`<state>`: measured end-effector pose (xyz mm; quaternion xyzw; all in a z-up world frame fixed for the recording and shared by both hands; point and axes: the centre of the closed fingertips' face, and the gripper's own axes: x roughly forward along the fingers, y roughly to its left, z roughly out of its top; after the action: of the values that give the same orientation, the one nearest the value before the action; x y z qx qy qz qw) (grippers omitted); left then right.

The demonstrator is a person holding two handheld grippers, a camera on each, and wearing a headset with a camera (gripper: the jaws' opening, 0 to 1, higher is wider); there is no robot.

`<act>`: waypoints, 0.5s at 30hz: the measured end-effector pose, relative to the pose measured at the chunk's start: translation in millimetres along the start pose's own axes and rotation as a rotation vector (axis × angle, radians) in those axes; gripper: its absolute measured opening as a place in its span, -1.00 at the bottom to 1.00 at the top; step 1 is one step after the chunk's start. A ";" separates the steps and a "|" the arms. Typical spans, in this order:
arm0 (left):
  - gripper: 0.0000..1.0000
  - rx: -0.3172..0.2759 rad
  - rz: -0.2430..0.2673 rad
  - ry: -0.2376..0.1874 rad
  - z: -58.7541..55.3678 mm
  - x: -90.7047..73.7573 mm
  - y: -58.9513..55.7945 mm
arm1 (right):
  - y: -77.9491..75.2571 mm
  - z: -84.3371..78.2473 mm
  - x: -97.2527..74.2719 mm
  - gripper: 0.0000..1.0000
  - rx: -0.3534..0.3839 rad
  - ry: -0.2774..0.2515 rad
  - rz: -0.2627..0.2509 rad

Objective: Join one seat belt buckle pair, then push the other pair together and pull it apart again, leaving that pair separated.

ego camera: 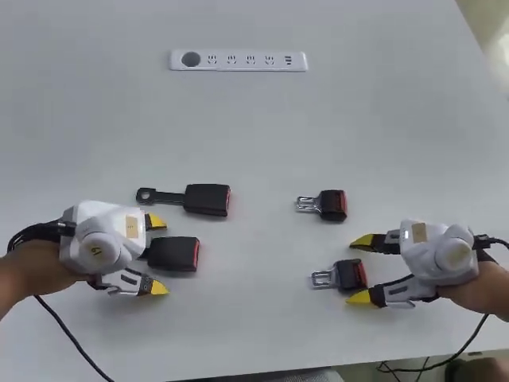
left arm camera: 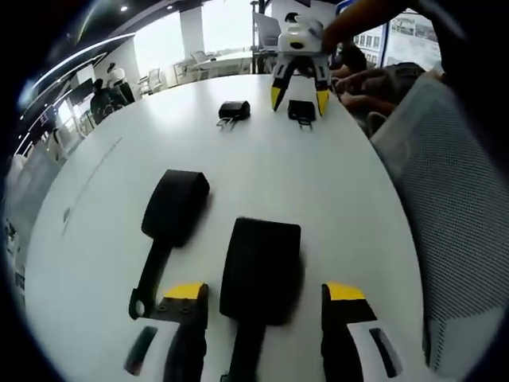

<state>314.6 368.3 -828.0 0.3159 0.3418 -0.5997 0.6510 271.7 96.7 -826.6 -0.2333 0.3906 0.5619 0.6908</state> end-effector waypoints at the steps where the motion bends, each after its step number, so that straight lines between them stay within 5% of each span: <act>1: 0.16 0.007 -0.005 0.003 0.7 0.9 0.2 | 0.3 0.2 0.0 0.06 -0.003 0.002 0.005; 8: -0.02 0.025 -0.024 0.022 2.0 2.5 2.0 | 4.1 -1.6 0.6 -0.04 -0.045 0.024 0.039; 15: -0.22 0.037 -0.029 0.035 7.3 0.8 -0.7 | 2.9 -3.2 0.1 -0.25 -0.061 0.004 0.005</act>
<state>314.4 361.8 -824.6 0.3332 0.3464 -0.6096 0.6304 268.1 95.1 -828.2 -0.2545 0.3753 0.5748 0.6812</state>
